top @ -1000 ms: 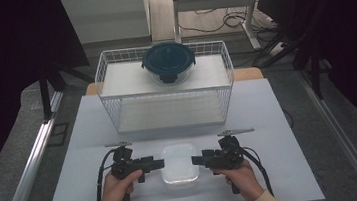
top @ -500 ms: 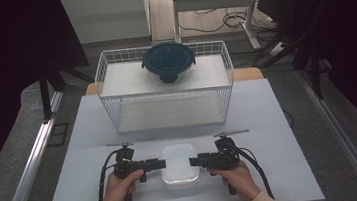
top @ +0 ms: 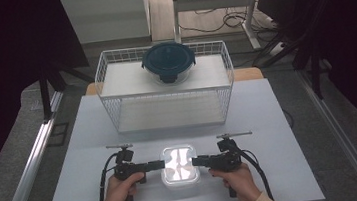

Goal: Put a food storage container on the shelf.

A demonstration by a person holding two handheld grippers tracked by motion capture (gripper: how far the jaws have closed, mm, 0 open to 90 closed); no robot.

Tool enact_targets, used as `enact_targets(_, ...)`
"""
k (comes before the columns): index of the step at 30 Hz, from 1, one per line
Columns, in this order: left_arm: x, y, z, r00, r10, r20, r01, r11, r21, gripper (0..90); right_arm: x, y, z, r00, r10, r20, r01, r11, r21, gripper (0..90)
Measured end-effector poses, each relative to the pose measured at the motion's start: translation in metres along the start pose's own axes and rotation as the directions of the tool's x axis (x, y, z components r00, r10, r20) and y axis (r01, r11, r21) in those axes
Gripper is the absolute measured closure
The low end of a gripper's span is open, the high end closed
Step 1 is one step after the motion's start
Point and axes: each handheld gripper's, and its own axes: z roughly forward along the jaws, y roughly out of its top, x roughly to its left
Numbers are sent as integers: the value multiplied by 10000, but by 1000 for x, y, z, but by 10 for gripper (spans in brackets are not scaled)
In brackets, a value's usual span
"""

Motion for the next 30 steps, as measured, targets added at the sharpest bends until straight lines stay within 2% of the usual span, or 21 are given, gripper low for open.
enact_targets(13, -10, -3, -5, 9992, 399, -70, -401, 9990, -181, 731, 5, -5, -11, 10000, 40, -88, -42, 9999, -165, 712)
enact_targets(20, -14, -3, -8, 9978, 631, -211, -637, 9974, -327, 751, 8, -9, -14, 9999, -4, -146, -2, 9990, -453, 738)
enact_targets(30, -16, -4, -10, 9967, 769, -273, -781, 9958, -477, 770, 10, -10, -16, 9996, -89, -266, 74, 9984, -559, 761)
